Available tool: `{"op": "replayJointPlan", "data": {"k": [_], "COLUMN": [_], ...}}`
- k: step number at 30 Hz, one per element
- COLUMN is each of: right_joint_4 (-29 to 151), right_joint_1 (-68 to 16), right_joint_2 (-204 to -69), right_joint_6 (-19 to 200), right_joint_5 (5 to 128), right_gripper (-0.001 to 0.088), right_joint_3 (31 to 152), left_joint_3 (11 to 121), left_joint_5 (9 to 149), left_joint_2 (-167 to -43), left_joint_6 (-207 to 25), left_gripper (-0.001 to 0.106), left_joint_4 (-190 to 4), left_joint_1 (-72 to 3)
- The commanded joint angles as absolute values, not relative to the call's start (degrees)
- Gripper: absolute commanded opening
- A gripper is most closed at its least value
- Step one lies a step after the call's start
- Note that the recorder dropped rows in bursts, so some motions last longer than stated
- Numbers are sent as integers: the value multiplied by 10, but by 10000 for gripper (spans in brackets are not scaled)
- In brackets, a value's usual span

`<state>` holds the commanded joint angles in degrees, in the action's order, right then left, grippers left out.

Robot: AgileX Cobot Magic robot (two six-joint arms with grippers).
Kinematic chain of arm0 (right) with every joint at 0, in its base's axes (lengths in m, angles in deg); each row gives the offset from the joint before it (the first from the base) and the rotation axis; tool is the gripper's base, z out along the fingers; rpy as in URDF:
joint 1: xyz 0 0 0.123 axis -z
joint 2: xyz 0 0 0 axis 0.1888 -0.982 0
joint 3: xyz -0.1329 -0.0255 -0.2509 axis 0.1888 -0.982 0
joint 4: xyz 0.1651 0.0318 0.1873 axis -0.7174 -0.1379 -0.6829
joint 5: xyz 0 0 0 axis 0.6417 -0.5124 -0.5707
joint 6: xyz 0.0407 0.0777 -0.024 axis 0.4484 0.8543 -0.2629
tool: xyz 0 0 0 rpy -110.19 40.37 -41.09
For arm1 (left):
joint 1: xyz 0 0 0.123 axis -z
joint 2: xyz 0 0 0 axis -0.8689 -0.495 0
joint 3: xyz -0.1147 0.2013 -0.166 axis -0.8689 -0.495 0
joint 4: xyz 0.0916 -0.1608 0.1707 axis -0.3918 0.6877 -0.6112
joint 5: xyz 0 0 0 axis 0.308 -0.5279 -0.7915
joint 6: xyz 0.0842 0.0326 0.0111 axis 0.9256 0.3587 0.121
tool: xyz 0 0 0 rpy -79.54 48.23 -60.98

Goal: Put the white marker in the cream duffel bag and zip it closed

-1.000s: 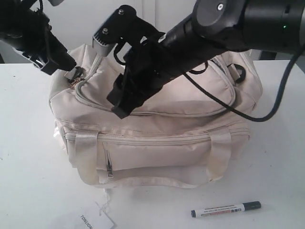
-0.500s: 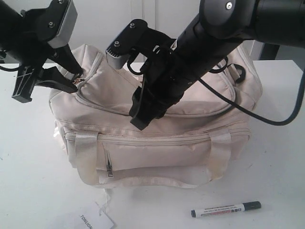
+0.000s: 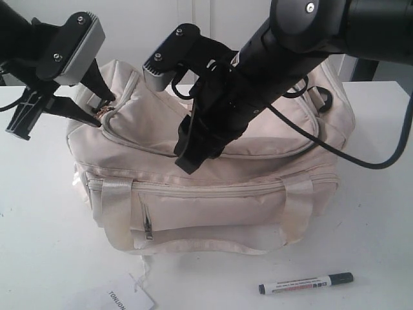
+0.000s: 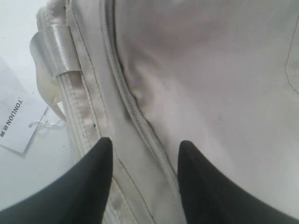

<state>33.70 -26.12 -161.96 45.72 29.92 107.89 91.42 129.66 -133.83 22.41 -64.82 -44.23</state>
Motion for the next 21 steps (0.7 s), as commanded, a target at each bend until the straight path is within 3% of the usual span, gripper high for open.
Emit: {"op": "replayJointPlan", "data": {"k": [21], "right_joint_4": [337], "right_joint_1": [-261], "right_joint_2": [-1620], "right_joint_6": [457], "right_joint_5": [310], "right_gripper": [429], "right_joint_3": [1079], "left_joint_3": [914], "left_joint_5": [1250], "left_joint_2": [-1350], "left_joint_6": [270], "left_gripper": [496], "left_joint_4": [-559], "left_joint_1": [-442]}}
